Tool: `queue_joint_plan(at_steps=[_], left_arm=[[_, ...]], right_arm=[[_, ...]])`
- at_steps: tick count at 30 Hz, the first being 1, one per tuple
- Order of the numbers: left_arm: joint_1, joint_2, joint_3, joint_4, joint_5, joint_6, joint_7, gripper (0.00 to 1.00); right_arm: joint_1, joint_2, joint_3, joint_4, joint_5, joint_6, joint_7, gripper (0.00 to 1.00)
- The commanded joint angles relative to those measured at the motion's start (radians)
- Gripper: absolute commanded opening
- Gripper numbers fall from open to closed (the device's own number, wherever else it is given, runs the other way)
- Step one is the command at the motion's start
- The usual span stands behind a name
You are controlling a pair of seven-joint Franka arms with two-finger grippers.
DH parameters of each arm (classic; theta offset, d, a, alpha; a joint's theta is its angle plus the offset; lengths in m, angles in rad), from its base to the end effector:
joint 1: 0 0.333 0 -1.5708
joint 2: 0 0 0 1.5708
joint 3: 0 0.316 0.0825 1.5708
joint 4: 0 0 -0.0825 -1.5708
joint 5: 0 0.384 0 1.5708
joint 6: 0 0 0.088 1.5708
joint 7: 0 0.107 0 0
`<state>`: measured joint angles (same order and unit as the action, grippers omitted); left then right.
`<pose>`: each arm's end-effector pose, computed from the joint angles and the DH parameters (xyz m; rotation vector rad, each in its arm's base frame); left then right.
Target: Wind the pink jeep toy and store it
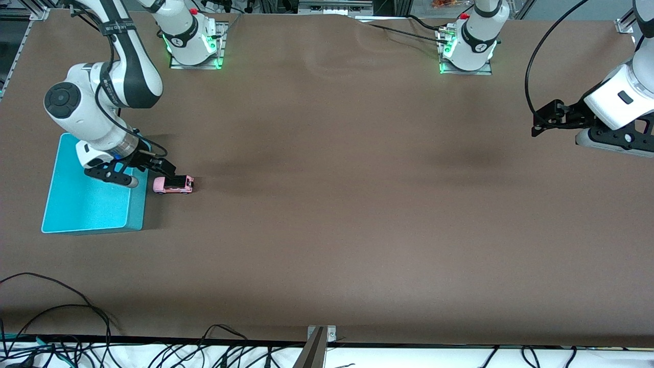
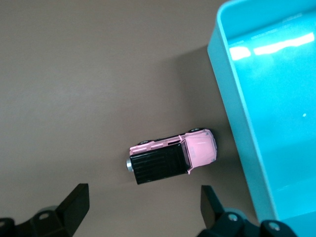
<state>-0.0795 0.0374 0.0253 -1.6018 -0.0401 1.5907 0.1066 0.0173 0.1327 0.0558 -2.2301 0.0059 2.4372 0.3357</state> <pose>0.5646 -0.0351 0.5907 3.0906 -0.2463 -0.0736 0.5463 0.0398 0.3199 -3.0855 0.4155 -0.1102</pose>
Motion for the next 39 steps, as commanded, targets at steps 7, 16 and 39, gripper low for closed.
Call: queue_joint_plan(at_steps=[7, 16, 39], left_arm=[[0.007, 0.016, -0.001, 0.033, -0.033, -0.012, -0.001, 1.0], [0.007, 0.016, -0.001, 0.033, -0.033, -0.014, -0.001, 1.0], [0.007, 0.016, -0.001, 0.033, -0.033, -0.014, -0.001, 1.0]], right_arm=[[0.0, 0.067, 0.004, -0.014, 0.016, 0.086, 0.455, 1.0], [-0.002, 0.108, 0.004, -0.034, 0.016, 0.126, 0.673, 1.0], [-0.002, 0.192, -0.005, -0.088, 0.013, 0.23, 0.979, 1.0]])
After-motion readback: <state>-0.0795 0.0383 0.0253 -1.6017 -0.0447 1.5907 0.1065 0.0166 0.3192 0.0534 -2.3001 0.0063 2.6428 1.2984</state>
